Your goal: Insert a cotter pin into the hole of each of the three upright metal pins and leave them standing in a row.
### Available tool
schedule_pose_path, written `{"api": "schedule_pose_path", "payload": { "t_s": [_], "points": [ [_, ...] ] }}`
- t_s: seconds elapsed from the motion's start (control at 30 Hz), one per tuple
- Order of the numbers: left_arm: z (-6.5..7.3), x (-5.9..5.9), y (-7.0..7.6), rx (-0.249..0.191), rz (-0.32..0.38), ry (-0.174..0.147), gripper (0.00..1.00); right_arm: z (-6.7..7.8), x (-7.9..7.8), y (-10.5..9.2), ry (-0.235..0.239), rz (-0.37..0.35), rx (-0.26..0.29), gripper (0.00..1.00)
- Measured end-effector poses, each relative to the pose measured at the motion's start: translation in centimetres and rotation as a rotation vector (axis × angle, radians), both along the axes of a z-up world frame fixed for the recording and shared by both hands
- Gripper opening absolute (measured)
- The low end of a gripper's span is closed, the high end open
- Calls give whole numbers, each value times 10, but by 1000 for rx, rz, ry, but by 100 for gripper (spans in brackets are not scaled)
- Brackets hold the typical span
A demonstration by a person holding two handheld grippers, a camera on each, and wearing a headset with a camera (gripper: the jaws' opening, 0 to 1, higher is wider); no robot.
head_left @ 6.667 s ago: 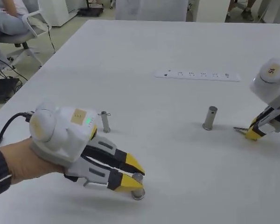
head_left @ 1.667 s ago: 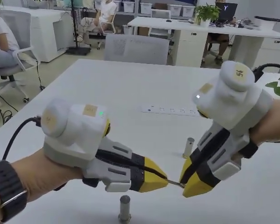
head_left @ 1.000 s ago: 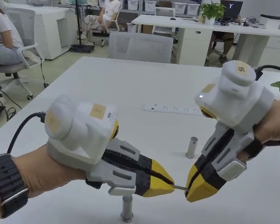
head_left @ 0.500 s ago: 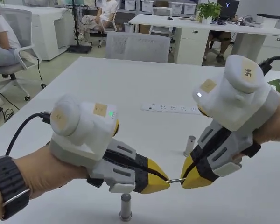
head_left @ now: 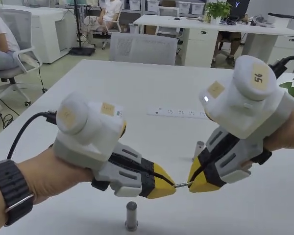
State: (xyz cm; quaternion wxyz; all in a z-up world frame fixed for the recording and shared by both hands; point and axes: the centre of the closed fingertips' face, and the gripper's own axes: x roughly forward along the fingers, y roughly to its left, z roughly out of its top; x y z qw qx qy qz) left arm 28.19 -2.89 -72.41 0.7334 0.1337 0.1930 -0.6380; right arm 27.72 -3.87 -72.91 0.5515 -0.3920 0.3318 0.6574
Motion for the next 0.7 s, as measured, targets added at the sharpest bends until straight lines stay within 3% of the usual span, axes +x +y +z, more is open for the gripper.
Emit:
{"api": "schedule_pose_path", "payload": {
  "t_s": [0.13,0.37,0.7],
  "points": [
    [-2,-1,0,16,4,28,0,-2,1,1,-8,-4,-9,5],
    [-7,-1,-2,63,9,36,0,-9,2,-1,-26,-1,-65,4],
    [-6,0,-1,56,16,43,0,-16,5,-3,-39,-5,-93,3]
  ]
}}
